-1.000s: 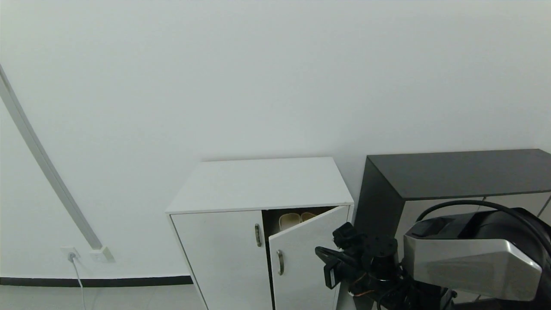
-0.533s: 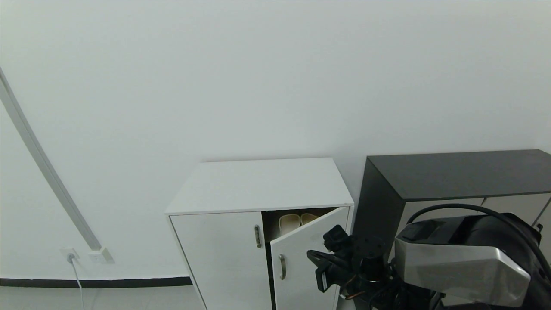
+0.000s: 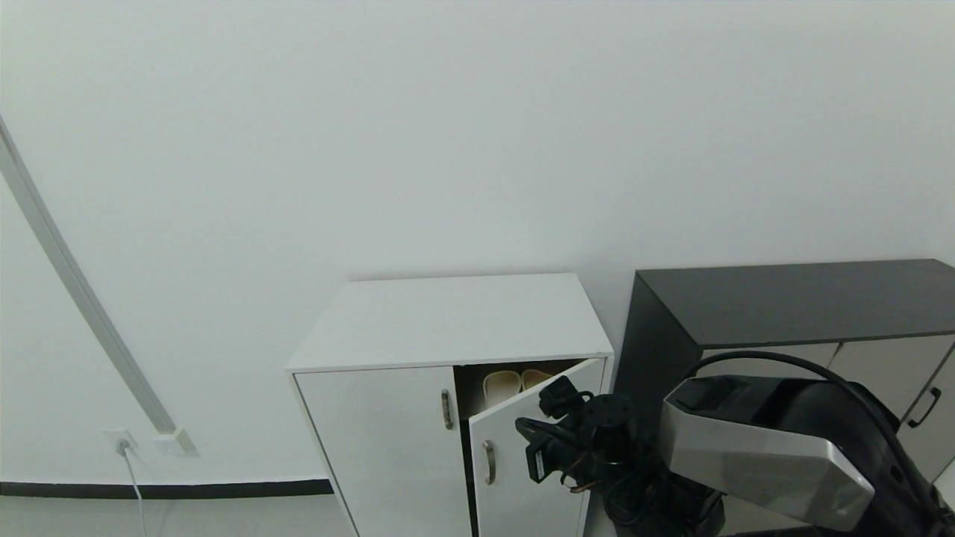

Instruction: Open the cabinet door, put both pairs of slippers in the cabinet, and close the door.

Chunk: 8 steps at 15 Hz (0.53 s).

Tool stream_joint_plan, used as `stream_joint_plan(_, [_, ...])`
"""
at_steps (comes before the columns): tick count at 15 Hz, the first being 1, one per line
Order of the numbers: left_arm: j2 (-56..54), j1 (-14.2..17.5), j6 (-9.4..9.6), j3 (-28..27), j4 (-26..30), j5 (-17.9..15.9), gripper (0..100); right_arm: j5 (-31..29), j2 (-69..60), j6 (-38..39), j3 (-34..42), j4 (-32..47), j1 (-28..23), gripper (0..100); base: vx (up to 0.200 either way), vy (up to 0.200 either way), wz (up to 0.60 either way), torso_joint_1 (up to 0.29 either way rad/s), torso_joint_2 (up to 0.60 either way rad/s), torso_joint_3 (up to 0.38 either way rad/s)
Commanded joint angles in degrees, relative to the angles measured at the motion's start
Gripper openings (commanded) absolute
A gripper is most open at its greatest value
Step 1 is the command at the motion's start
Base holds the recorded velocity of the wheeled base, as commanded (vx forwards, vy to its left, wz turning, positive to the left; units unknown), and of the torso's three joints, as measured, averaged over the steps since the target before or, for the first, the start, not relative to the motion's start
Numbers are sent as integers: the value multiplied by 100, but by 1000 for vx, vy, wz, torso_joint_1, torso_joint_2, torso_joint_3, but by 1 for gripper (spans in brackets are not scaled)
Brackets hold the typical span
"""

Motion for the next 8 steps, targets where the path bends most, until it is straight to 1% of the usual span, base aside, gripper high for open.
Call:
stream_joint_plan(1, [-1, -1, -4, 1, 0, 1, 0, -7, 132, 1, -211, 71, -32, 0, 0, 0, 0, 0, 0, 0])
stream_joint_plan(8, [-1, -1, -4, 1, 8, 1, 0, -24, 264, 10, -817, 564, -349, 0, 0, 0, 0, 0, 0, 0])
